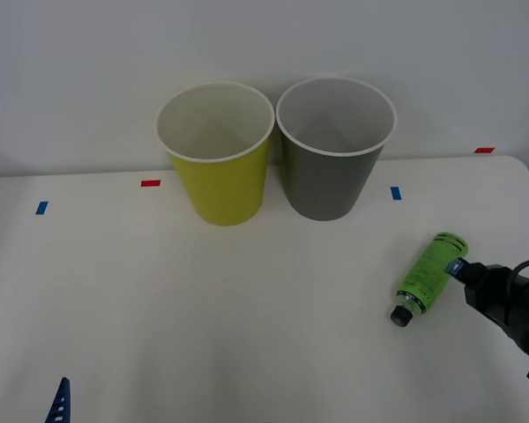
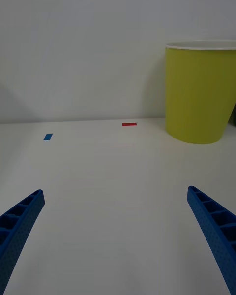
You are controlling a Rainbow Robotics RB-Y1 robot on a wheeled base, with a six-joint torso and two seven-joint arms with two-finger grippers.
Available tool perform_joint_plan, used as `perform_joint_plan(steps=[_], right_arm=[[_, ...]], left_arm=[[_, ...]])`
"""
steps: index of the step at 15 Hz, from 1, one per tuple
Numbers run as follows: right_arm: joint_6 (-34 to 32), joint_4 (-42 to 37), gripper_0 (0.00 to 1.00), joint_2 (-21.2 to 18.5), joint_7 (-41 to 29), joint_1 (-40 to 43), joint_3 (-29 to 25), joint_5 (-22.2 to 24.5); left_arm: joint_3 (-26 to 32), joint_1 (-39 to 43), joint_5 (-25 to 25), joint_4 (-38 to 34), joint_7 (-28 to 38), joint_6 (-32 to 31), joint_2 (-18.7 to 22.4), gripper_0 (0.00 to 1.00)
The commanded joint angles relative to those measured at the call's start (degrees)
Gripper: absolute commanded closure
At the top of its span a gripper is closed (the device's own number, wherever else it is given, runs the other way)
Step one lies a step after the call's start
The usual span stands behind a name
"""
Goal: Put cans in the gray bin and PET bottles in the light green bin.
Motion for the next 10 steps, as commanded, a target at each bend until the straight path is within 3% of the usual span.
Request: perform_joint_plan(steps=[1, 10], right_arm=[[1.3, 3.7, 0.06, -2.7, -3.7, -4.2, 0.0, -3.7], [1.2, 16.3, 0.06, -11.3, -6.5, -14.1, 0.0, -17.8]], left_arm=[[0.0, 0.0, 0.0, 0.0, 0.0, 0.0, 0.0, 0.0], [0.0, 0.0, 0.0, 0.0, 0.0, 0.0, 0.0, 0.0]])
